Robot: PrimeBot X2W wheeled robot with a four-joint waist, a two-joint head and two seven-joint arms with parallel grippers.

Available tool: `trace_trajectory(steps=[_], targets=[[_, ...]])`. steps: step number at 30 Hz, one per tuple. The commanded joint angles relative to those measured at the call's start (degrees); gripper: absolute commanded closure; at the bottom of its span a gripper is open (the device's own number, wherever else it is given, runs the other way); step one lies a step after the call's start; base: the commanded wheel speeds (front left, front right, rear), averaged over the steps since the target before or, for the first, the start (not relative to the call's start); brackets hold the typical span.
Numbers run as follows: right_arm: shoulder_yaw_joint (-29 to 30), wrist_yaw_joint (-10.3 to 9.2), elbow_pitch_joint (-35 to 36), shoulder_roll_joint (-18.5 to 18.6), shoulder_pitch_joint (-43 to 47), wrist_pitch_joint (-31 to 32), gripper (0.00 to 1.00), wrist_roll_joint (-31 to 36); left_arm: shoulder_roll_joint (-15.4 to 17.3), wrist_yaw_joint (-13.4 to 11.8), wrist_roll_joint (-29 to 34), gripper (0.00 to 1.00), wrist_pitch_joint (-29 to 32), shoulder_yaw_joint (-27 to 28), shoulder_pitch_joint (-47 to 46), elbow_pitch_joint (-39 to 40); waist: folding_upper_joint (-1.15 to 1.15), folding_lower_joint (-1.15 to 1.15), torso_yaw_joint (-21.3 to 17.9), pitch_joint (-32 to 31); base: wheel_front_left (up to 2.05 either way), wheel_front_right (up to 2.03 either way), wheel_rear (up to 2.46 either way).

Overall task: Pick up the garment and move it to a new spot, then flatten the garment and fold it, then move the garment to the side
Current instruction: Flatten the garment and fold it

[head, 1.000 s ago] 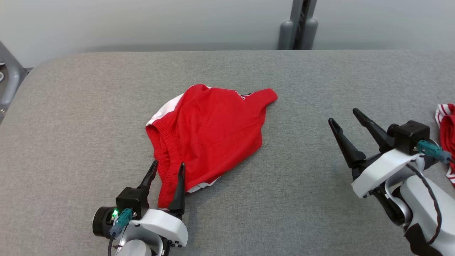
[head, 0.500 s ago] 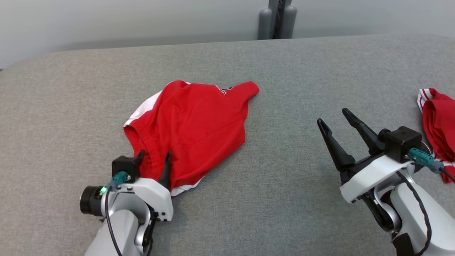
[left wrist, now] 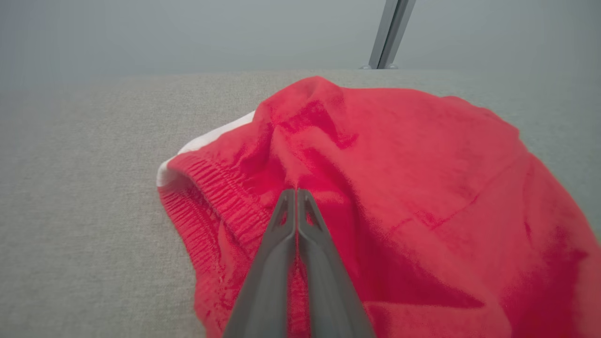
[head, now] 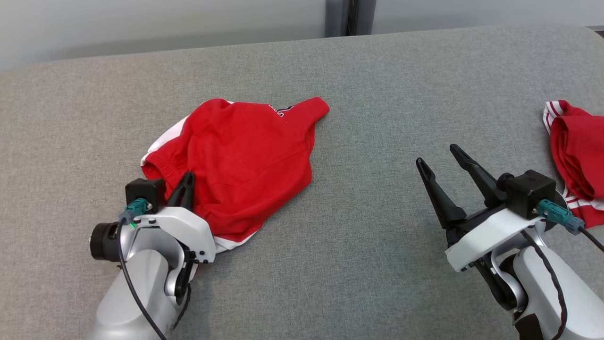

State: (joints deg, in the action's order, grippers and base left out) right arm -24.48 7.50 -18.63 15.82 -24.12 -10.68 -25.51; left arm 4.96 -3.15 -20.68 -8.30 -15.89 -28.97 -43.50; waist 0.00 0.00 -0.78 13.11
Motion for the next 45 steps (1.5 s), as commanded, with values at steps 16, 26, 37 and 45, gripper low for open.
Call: trace_trajectory(steps=[16,26,37,45], targets=[[-0.3,-0.03,0.85,-0.76,-1.65,0.41,0.0,1.69,7.56,-2.99,-0.61,1.0,-4.23,4.59,-12.03,-2.41,0.0,0.0,-1.15,1.88,0.0,0.0,0.0],[-2.74,-0.03,0.34,-2.04,-3.39,0.11,0.0,2.12,9.21,-3.7,1.72,0.0,-3.53,2.58,-15.94,-9.33,0.0,0.0,-1.47,2.76,0.0,0.0,0.0],[-2.87,-0.03,-1.45,-1.41,-1.32,-0.32,0.0,0.98,5.62,-3.27,1.54,0.0,-6.82,4.12,-9.55,2.63,0.0,0.0,3.97,-0.06,0.0,0.0,0.0],[-4.86,-0.03,-2.24,-0.65,0.25,1.28,0.0,-1.17,1.39,-1.36,2.56,0.0,-6.82,5.12,5.45,21.31,0.0,0.0,10.7,-1.83,0.0,0.0,0.0]])
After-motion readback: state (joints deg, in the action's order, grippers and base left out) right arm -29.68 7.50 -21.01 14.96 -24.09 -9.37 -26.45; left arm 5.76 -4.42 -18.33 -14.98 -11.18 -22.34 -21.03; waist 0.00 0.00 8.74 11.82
